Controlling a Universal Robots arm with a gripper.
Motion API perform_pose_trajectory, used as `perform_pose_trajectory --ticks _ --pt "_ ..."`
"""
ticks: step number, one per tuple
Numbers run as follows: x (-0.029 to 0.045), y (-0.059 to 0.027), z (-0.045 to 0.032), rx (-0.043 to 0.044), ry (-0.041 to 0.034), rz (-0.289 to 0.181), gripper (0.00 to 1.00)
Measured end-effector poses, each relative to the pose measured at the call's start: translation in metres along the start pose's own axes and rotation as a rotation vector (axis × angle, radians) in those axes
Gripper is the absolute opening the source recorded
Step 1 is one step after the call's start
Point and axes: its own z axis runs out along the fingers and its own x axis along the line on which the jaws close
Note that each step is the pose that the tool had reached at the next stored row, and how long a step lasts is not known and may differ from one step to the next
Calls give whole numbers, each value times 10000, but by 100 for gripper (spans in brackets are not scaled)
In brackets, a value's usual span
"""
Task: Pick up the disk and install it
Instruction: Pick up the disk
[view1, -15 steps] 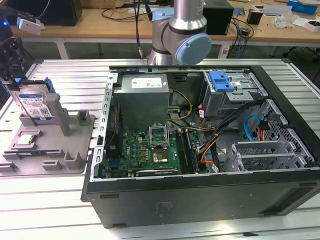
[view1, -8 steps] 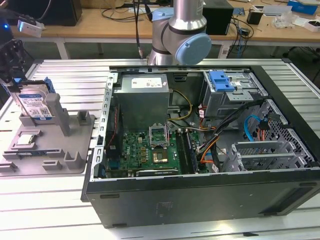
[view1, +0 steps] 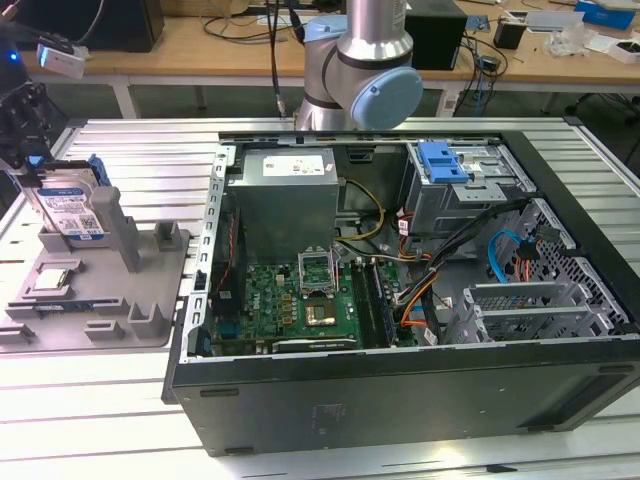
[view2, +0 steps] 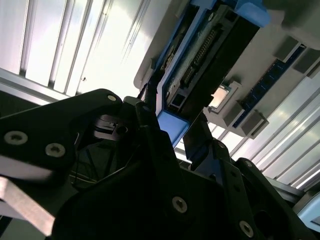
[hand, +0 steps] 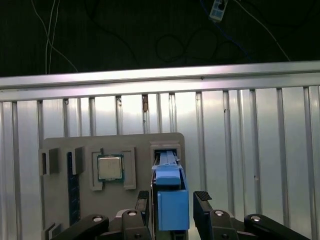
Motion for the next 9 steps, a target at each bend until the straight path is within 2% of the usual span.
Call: perform_pose_trajectory --ticks 9 --pt "-1 13 47 -1 0 0 48"
